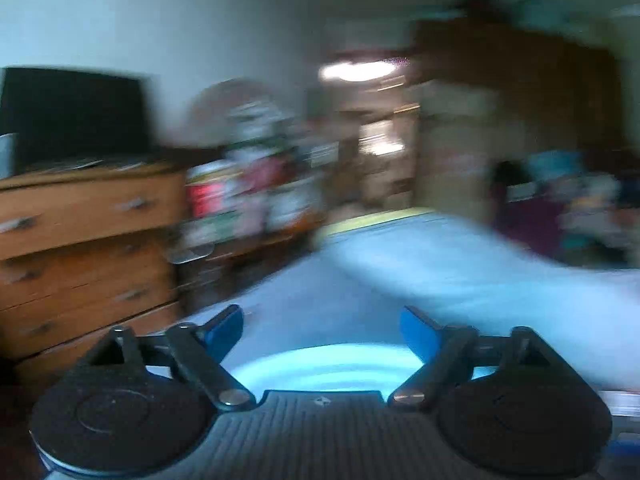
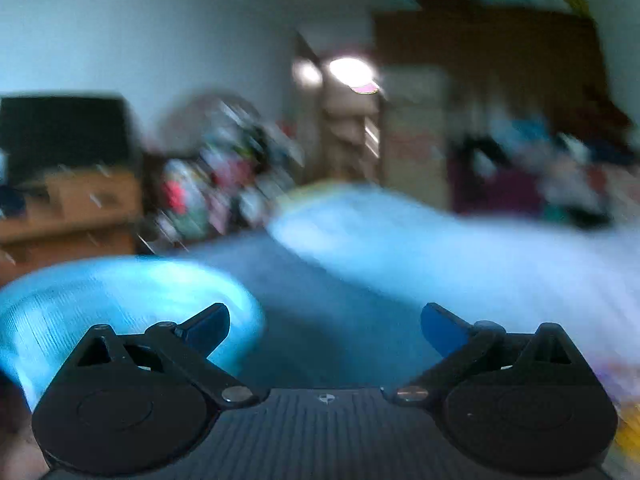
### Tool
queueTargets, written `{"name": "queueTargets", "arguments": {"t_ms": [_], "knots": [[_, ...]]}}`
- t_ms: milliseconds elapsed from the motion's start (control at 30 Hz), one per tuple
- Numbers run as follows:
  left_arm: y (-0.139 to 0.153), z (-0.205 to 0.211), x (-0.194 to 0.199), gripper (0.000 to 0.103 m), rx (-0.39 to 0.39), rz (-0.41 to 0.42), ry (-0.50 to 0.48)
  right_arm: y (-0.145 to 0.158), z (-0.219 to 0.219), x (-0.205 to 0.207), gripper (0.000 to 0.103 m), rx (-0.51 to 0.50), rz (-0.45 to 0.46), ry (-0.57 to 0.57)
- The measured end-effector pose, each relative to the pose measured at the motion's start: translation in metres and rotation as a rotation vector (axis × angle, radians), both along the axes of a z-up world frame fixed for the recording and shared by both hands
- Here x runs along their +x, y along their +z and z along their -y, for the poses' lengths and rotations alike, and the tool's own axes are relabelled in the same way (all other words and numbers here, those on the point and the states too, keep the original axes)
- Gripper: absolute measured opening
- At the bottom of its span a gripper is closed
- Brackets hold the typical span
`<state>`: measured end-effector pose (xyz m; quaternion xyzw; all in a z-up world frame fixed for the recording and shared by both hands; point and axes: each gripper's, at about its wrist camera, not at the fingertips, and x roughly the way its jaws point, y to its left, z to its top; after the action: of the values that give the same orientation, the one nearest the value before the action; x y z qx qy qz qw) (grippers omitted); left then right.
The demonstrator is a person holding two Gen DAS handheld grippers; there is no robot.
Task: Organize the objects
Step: 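Lower the black box into the teal basket and open the right tool, then grasp the blue-white cotton pad box with right tool while left grasps a grey box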
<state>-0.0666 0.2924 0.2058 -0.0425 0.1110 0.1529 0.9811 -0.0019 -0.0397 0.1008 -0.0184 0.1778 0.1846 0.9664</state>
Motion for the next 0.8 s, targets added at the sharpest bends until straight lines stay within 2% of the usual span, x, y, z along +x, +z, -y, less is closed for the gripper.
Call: {"name": "queueTargets", "arguments": {"t_ms": [33,100,167,233,333,433,533,600,633,733,800], "knots": [[0.005,0.025,-0.002,0.097,-0.016,0.020,-0.105,-0.012,0.024,-0.005,0.103,-0.051,-0.052,-0.044],[0.005,0.074,-0.001,0.099,-0.039,0.015,-0.288,-0.032,0.067,-0.014,0.102,-0.167,-0.131,-0.113],[-0.005,0.114,0.006,0.099,-0.057,-0.023,-0.386,-0.044,0.093,-0.016,0.102,-0.308,-0.170,-0.145],[-0.020,0.154,0.017,0.097,-0.078,-0.100,-0.453,-0.057,0.103,-0.011,0.099,-0.449,-0.205,-0.114],[-0.038,0.196,0.032,0.096,-0.128,-0.197,-0.541,-0.068,0.102,0.003,0.096,-0.520,-0.210,-0.048],[-0.051,0.225,0.044,0.096,-0.101,-0.253,-0.580,-0.076,0.098,0.020,0.095,-0.526,-0.213,0.007],[-0.063,0.250,0.057,0.096,-0.076,-0.299,-0.596,-0.096,0.098,0.035,0.087,-0.500,-0.262,0.038],[-0.074,0.270,0.067,0.096,-0.057,-0.321,-0.606,-0.095,0.106,0.039,0.071,-0.426,-0.277,0.032],[-0.081,0.276,0.077,0.096,-0.052,-0.332,-0.613,-0.093,0.110,0.038,0.052,-0.397,-0.282,0.019],[-0.110,0.310,0.107,0.096,-0.056,-0.383,-0.636,-0.076,0.132,0.020,0.049,-0.250,-0.274,-0.017],[-0.127,0.329,0.129,0.096,-0.083,-0.426,-0.641,-0.070,0.145,0.006,0.049,-0.200,-0.266,-0.055]]}}
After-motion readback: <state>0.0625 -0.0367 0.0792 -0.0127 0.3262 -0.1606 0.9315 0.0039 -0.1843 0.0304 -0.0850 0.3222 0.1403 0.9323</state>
